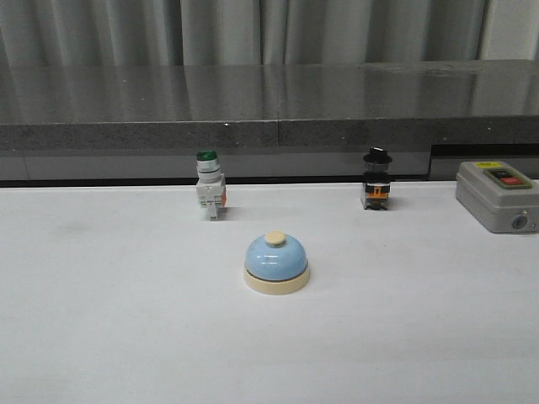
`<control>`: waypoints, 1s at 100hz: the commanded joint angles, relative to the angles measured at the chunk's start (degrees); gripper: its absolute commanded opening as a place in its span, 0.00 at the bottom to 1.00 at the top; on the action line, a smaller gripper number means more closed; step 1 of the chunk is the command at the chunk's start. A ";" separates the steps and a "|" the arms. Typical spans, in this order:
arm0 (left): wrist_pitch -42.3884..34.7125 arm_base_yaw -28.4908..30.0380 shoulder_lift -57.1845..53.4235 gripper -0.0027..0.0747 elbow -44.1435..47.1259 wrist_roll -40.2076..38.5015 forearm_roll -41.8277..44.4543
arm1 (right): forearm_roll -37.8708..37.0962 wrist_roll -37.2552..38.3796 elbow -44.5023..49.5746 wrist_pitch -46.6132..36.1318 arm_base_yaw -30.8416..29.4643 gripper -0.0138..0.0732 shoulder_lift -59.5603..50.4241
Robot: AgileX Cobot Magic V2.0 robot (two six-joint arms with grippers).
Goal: Place and press bell with both arms
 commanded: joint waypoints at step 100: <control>-26.92 3.97 -29.89 0.01 32.18 -3.20 3.68 | -0.67 -0.05 -0.77 -4.66 -0.08 0.09 -1.10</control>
